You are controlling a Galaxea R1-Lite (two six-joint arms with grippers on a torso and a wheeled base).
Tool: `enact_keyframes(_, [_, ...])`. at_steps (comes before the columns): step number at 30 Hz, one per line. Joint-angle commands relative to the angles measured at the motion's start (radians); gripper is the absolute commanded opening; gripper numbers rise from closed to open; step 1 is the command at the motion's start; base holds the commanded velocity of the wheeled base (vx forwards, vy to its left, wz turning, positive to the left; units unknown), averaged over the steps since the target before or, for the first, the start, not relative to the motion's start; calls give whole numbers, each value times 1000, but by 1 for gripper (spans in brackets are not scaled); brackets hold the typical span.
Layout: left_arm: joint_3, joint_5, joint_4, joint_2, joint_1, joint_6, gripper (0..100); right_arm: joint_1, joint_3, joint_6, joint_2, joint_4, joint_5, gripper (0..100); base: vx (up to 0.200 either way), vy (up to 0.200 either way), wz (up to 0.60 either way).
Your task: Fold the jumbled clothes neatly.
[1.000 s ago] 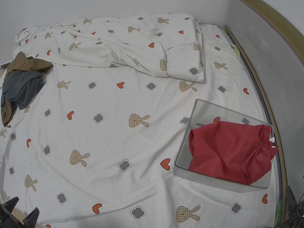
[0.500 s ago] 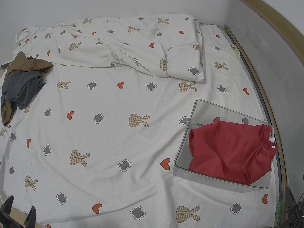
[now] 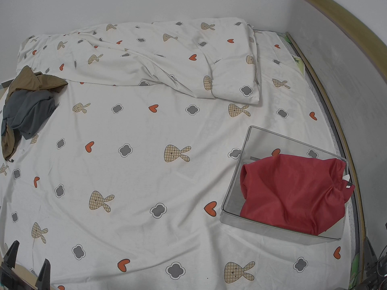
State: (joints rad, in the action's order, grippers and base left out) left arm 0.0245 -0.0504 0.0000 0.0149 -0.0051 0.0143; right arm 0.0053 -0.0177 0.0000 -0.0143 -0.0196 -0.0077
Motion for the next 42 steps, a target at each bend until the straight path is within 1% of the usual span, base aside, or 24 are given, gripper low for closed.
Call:
enact_keyframes(1, [-24,64,0,-13,4,-19,100,-1,18,-2,14,-2,0,100,0,0,0])
enact_keyframes(42, [-24,63,0,-13,2,-30,100,-1,18,8,14,-2,-5,100,0,0,0])
